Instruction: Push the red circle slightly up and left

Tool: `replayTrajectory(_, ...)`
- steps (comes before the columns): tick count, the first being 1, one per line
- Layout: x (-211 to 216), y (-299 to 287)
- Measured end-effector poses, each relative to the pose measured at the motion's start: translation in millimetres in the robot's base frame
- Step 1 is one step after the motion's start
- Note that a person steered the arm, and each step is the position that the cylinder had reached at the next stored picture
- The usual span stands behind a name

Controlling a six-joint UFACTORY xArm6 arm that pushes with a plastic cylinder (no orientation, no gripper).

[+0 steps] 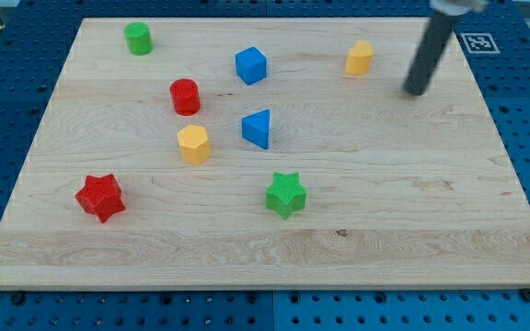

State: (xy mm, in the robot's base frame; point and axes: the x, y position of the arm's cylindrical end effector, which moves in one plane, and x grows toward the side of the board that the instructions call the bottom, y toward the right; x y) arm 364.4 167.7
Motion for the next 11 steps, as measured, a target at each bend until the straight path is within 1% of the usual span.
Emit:
replayTrajectory(1,2,-19)
replayTrajectory(2,7,-54)
replayTrajectory(3,11,-117)
replayTrajectory(5,12,-224)
replayTrajectory(6,19,-237)
replayTrajectory(7,38,-257)
replayTrajectory(8,39,-257)
replayTrajectory(9,25,-257)
replayTrajectory(10,0,-271)
replayTrajectory(11,-11,-294)
